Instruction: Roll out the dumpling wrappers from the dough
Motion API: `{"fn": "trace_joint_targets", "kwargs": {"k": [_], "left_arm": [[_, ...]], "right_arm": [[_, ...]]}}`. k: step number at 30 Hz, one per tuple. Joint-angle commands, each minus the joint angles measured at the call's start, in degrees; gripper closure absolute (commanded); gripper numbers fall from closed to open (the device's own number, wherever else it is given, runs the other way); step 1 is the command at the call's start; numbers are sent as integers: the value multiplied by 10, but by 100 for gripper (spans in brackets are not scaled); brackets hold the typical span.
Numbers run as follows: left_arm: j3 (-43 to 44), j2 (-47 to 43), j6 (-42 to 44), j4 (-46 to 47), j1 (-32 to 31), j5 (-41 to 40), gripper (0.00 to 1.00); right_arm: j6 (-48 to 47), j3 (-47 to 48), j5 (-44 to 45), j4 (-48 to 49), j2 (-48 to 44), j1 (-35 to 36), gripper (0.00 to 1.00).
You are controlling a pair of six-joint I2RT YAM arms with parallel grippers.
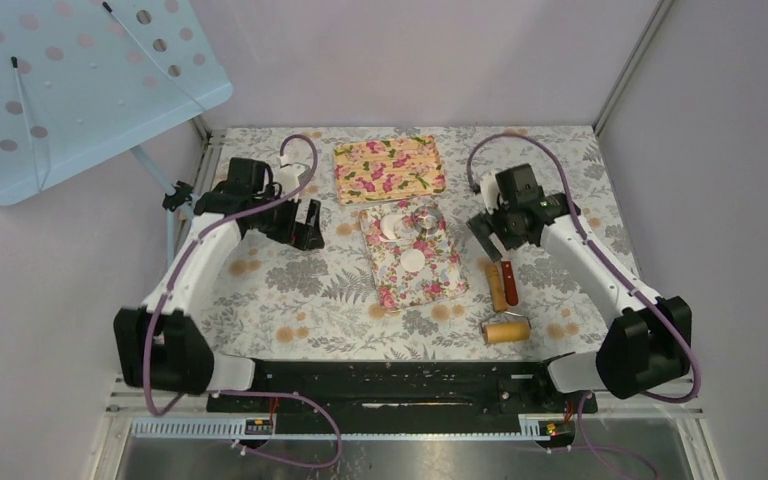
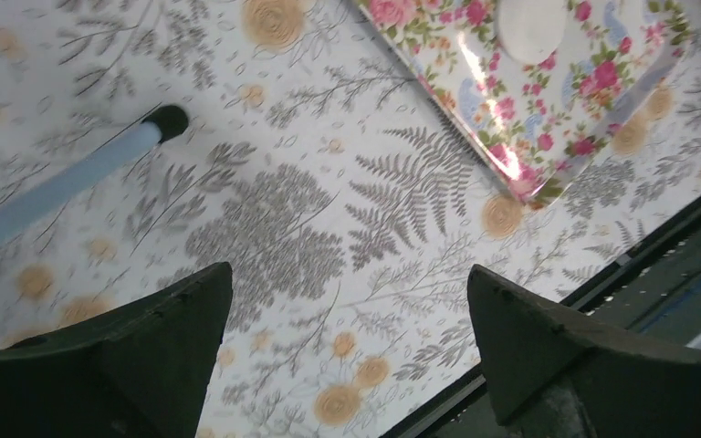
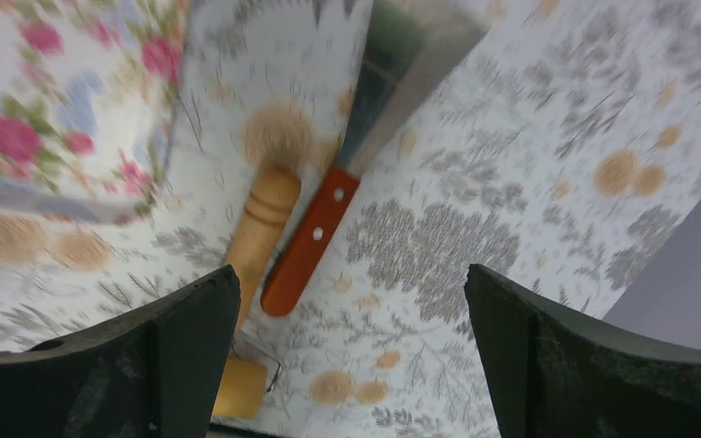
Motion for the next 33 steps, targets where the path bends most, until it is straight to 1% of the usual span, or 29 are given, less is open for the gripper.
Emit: {"fn": "trace_joint_targets", "kwargs": {"k": [1, 4, 8, 11, 17, 21, 24, 26, 29, 33], "left_arm": [[-59, -114, 42, 31, 4, -109, 1], [-75, -146, 31, 22, 4, -103, 1], [-116, -195, 35, 39, 5, -98, 1], [-136, -217, 36, 49, 11, -95, 1], [-127, -230, 28, 44, 21, -62, 1], [-126, -232, 24, 47, 21, -60, 1], [-129, -238, 19, 53, 21, -61, 1], [-120, -239, 16, 54, 20, -62, 1], [-85, -226, 16, 54, 19, -50, 1], [8, -163, 20, 47, 5, -44, 1]], "right_arm": [[-42, -111, 53, 36, -10, -17, 0], [-48, -122, 23, 42, 7, -59, 1], [-42, -104, 15, 43, 61, -97, 5], [-39, -105, -1, 49, 83, -101, 9], [-32, -105, -28, 55, 117, -102, 12], [-33, -100, -36, 55, 145, -103, 14], [-37, -94, -42, 54, 167, -103, 18], [-36, -89, -48, 49, 181, -103, 21], [-36, -82, -63, 37, 199, -102, 27], [-38, -71, -92, 18, 208, -103, 38]]}}
